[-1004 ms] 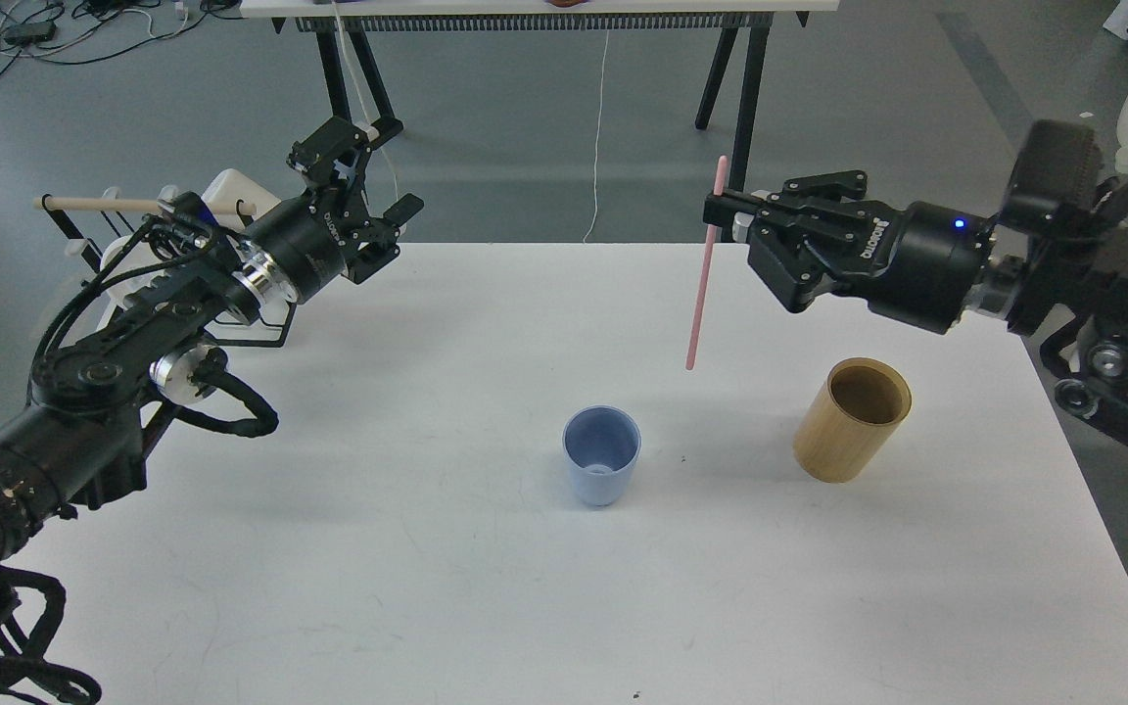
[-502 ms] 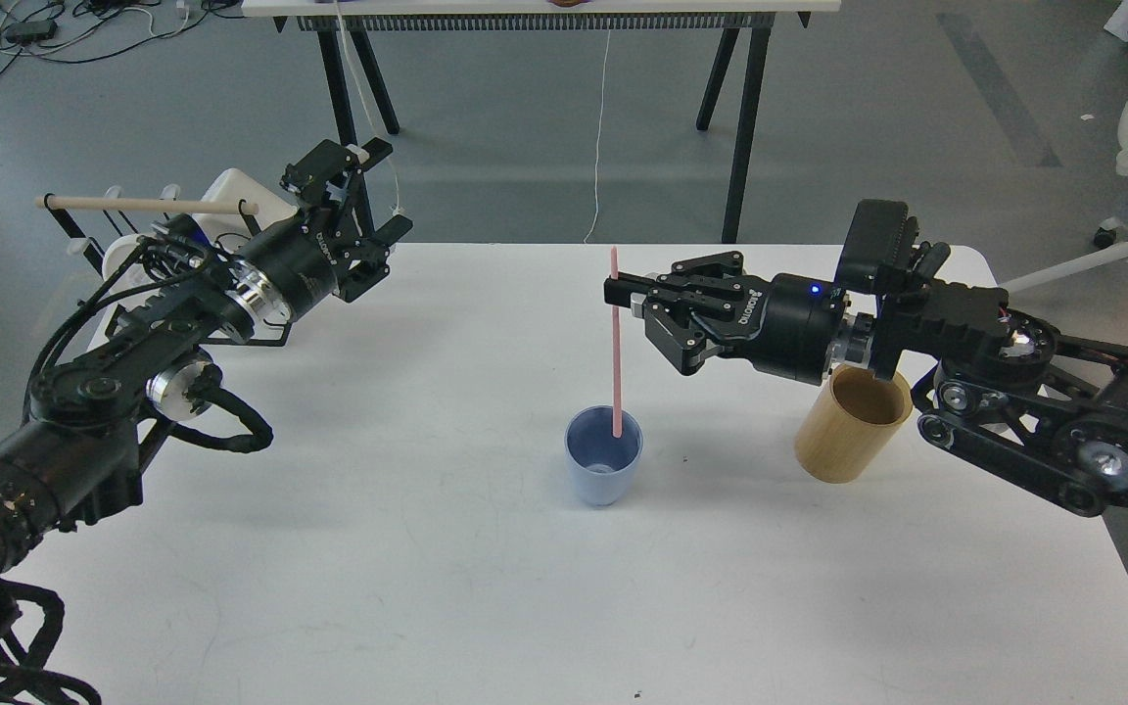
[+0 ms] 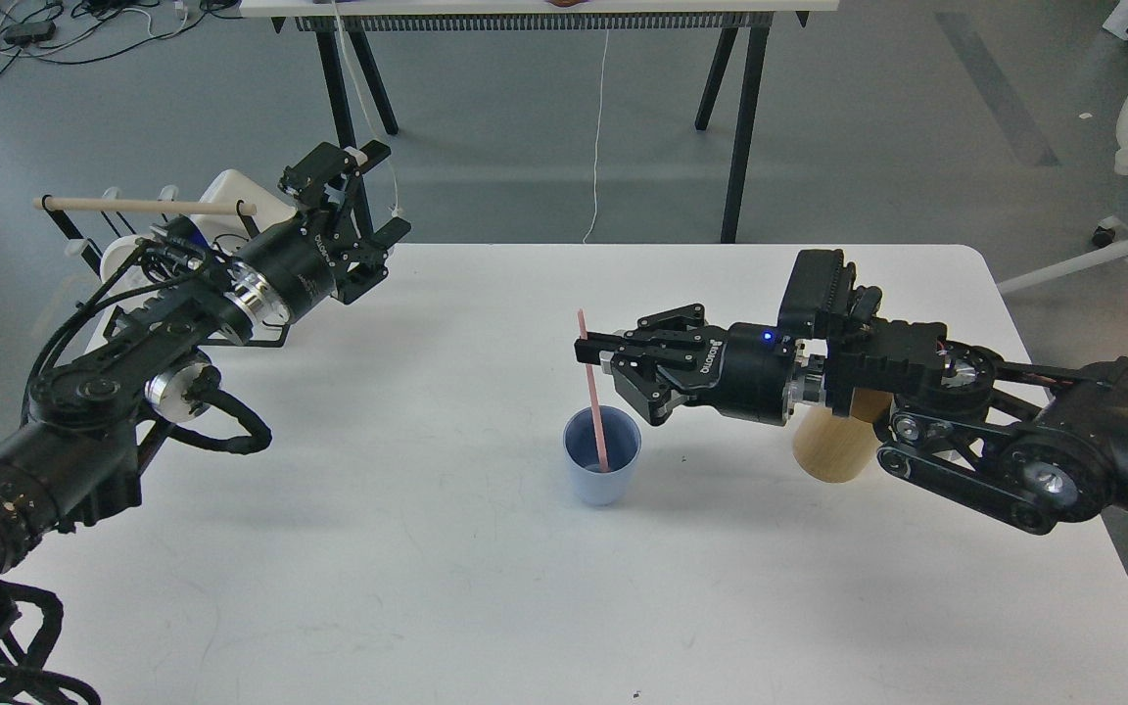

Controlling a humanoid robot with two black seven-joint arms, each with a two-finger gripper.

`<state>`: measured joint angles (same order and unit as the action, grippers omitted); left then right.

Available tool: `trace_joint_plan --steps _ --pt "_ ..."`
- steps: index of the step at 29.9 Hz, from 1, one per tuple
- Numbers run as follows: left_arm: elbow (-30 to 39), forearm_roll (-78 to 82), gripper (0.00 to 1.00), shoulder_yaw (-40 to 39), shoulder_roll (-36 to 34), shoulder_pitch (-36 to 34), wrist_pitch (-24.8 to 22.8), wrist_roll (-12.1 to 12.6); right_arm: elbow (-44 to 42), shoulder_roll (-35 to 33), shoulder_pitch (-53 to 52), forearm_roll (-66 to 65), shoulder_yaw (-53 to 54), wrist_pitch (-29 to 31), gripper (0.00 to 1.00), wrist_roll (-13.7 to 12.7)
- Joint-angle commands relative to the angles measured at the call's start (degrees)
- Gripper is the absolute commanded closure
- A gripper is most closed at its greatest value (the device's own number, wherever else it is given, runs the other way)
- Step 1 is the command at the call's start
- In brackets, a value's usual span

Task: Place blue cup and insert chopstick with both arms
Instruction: 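Open the right gripper to release the straw in the blue cup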

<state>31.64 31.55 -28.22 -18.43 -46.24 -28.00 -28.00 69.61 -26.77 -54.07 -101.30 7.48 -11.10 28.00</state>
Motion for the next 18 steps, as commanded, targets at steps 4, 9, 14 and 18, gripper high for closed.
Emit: trace_joint_plan --steps 4,9,14,18 --pt "0.0 0.0 0.01 0.0 0.23 0.01 0.0 0.0 0.17 -0.21 0.2 0.58 0.42 -0.41 0.45 0.0" --pt "0.0 0.0 0.01 0.0 0.06 0.01 0.0 0.0 0.52 -0.29 0.37 1.8 1.39 -0.59 0.31 0.0" --pt "0.0 -0.08 0.01 -0.09 0.06 -0.08 0.0 0.0 3.42 -0.73 0.29 14.79 5.69 -0.77 0.04 0.0" --pt "0.09 -0.43 0.01 -0.96 0.15 -0.26 0.0 0.0 6.67 -1.87 1.16 27.18 11.66 -0.76 0.01 0.0"
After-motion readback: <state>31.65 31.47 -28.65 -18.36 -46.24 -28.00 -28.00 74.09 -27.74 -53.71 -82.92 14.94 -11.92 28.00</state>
